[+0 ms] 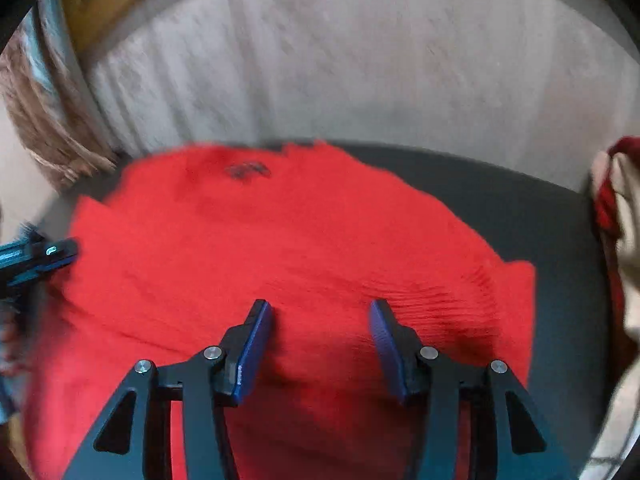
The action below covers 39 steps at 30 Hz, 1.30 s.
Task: Fold clothes
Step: 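Move both grippers to the sweater side edge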
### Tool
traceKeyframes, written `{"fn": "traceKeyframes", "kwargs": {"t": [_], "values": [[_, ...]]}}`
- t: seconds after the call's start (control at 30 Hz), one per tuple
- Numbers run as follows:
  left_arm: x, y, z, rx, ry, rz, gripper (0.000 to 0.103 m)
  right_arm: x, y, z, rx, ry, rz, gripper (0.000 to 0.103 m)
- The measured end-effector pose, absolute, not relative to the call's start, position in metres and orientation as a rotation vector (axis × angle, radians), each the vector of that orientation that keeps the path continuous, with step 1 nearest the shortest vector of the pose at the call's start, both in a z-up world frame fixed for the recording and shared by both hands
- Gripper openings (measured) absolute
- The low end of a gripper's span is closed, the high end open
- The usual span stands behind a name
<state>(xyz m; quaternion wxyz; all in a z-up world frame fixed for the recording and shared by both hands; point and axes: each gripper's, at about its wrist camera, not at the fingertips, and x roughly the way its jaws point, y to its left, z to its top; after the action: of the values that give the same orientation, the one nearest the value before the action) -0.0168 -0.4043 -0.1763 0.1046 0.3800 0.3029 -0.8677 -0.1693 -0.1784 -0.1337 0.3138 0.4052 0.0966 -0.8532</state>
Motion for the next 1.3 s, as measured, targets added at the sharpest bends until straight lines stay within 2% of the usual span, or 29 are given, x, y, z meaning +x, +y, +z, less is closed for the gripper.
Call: {"fn": "traceKeyframes", "kwargs": {"t": [0.07, 0.2, 0.3, 0.37, 0.5, 0.6, 0.67, 0.73, 0.93, 1.0, 1.1, 1.23, 1.3], "values": [[0.002, -0.391, -0.179, 1.071, 0.737, -2.627, 0.008, -0.165, -0.173, -0.136, 1.045, 0.225, -2.25, 0.053], [0.016, -0.398, -0.183, 1.049, 0.827, -2.619, 0.007, -0.161, -0.175, -0.138, 1.028, 0.228, -2.211, 0.06], [0.005, -0.393, -0.17, 1.099, 0.802, -2.579, 0.006, -0.162, -0.176, -0.138, 1.02, 0.245, -2.212, 0.062], [-0.003, -0.388, -0.155, 1.098, 0.782, -2.585, 0.013, -0.163, -0.176, -0.138, 1.02, 0.23, -2.201, 0.064], [-0.029, -0.392, -0.134, 1.019, 0.754, -2.648, 0.015, -0.158, -0.173, -0.142, 1.015, 0.217, -2.162, 0.078], [-0.054, -0.404, -0.142, 1.082, 0.728, -2.619, 0.015, -0.153, -0.174, -0.144, 1.007, 0.237, -2.151, 0.083], [-0.064, -0.416, -0.168, 1.154, 0.686, -2.488, 0.013, -0.153, -0.176, -0.145, 1.005, 0.244, -2.152, 0.083], [-0.052, -0.424, -0.177, 1.048, 0.766, -2.523, 0.013, -0.153, -0.178, -0.146, 1.002, 0.251, -2.153, 0.083], [-0.051, -0.409, -0.164, 1.006, 0.658, -2.451, 0.012, -0.156, -0.18, -0.147, 0.995, 0.25, -2.153, 0.083], [-0.048, -0.403, -0.15, 0.945, 0.637, -2.439, 0.01, -0.166, -0.191, -0.141, 1.017, 0.148, -2.066, 0.084], [-0.049, -0.389, -0.13, 0.882, 0.622, -2.539, 0.015, -0.183, -0.208, -0.13, 1.044, -0.005, -1.925, 0.089], [-0.077, -0.371, -0.137, 0.983, 0.639, -2.66, 0.015, -0.206, -0.23, -0.116, 1.069, -0.199, -1.728, 0.092], [-0.085, -0.368, -0.148, 1.0, 0.655, -2.676, 0.015, -0.217, -0.241, -0.109, 1.076, -0.291, -1.626, 0.103]]}}
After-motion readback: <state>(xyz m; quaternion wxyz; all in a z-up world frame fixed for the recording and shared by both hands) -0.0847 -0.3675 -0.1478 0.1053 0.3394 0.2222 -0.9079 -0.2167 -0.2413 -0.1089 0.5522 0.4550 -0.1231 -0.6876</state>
